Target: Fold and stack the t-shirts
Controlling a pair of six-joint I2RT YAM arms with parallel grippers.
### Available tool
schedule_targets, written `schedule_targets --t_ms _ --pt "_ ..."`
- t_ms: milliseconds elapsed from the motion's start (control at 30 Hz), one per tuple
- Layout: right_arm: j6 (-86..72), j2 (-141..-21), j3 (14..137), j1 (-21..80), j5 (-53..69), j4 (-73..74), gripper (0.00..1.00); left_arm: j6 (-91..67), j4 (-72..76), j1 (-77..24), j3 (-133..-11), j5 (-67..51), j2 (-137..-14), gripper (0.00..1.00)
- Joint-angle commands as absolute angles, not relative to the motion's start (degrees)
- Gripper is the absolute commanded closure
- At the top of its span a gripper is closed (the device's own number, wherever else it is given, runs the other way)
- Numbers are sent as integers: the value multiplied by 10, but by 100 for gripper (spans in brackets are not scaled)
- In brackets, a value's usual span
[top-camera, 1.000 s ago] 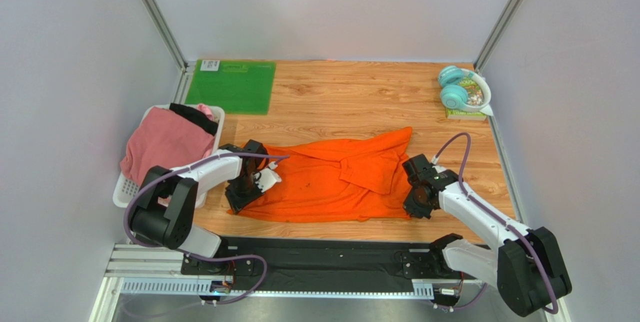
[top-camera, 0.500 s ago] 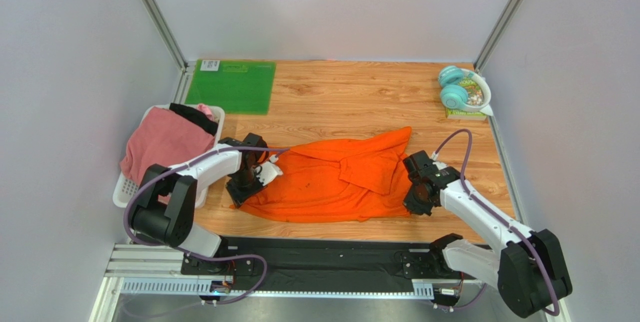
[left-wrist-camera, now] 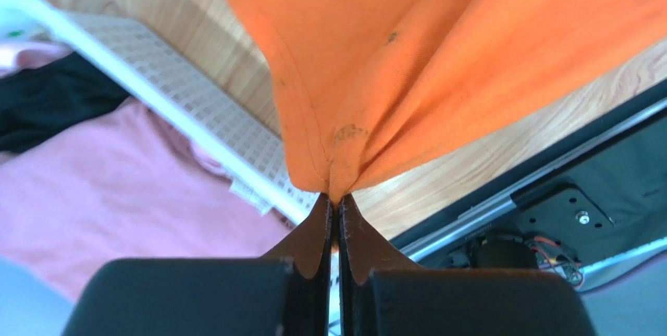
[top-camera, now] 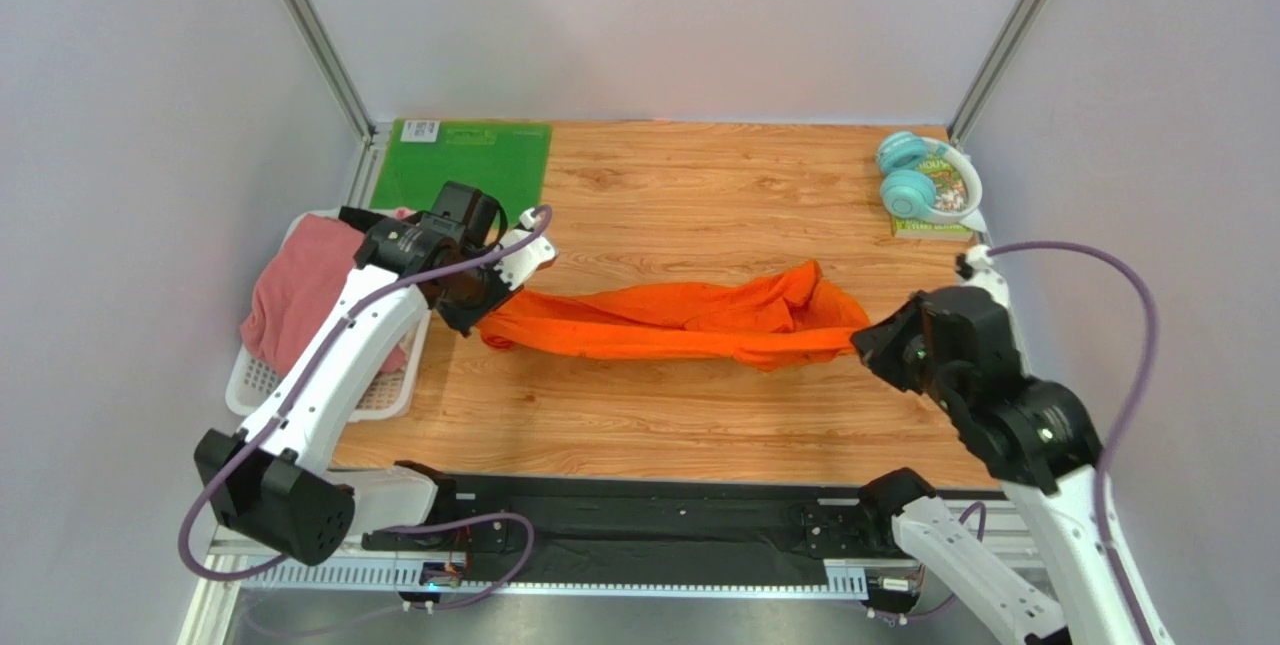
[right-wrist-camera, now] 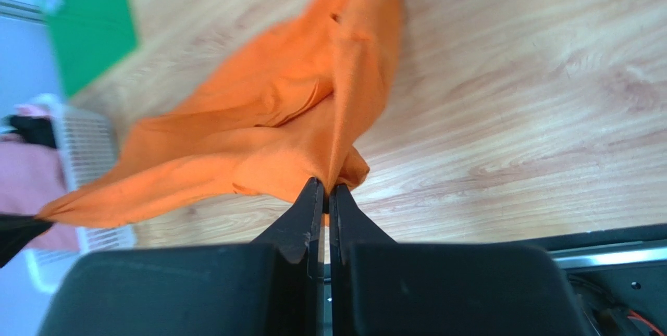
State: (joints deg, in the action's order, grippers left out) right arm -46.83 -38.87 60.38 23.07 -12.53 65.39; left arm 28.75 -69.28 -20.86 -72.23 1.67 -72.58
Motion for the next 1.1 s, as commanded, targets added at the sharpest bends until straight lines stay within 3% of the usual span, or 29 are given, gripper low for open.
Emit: schedule_targets --t_ms 0,133,300,533,633,733,767,800,833,933,1067 --pt "-427 -332 693 232 -147 708 100 301 -773 -205 -763 34 -689 100" --pt "-406 -323 771 232 -151 709 100 301 -796 -205 -824 59 -674 100" --pt "-391 -353 777 232 -145 682 100 306 -772 -205 -861 84 -695 100" --pt "-340 -496 767 214 -169 520 100 303 -659 -192 -933 124 -865 100" --pt "-325 -629 846 144 -80 461 100 303 -681 -177 -1099 137 -1005 100" --pt "-318 -761 970 94 -21 421 100 322 -753 -163 -1406 165 -1186 100" --pt "-315 -792 1009 87 -12 419 100 341 -761 -163 -1576 184 -1234 100" --pt "-309 -830 1107 80 -9 424 100 394 -737 -165 -1628 232 -1295 100" --pt "-308 -888 1155 68 25 429 100 433 -699 -170 -1637 259 -1301 100" --pt "-308 -1001 1368 46 60 472 100 511 -497 -171 -1469 301 -1234 100" --pt "-330 -1006 1384 22 104 463 100 443 -473 -158 -1491 303 -1226 100"
